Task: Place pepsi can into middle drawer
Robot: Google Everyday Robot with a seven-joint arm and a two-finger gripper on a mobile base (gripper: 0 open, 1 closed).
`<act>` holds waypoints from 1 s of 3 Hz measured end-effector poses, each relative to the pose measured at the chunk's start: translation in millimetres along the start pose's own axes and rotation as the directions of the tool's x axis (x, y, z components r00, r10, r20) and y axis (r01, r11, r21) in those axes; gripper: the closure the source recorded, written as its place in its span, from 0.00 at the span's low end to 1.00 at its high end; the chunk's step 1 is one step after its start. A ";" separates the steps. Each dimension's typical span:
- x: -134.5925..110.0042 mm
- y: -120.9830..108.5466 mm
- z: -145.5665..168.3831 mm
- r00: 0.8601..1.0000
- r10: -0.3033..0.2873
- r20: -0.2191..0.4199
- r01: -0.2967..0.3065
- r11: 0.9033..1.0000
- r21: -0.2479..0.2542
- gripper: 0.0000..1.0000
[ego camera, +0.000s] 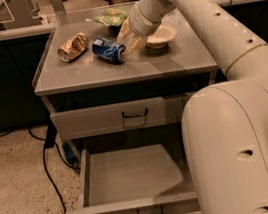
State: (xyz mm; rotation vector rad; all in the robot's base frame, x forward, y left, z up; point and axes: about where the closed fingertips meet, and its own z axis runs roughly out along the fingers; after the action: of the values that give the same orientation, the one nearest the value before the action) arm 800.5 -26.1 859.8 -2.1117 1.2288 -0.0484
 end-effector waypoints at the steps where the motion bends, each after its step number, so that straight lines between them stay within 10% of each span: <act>1: 0.0 0.0 0.0 1.000 0.000 0.000 0.000 1.000 0.000 0.83; 3: 0.0 0.0 0.2 1.000 0.000 0.000 0.000 1.000 0.000 1.00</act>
Offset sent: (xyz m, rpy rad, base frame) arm 0.0000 0.0000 0.0000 0.0000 0.0000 0.0000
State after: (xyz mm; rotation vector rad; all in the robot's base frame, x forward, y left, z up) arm 800.6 -26.0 859.6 -2.1119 1.2288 -0.0482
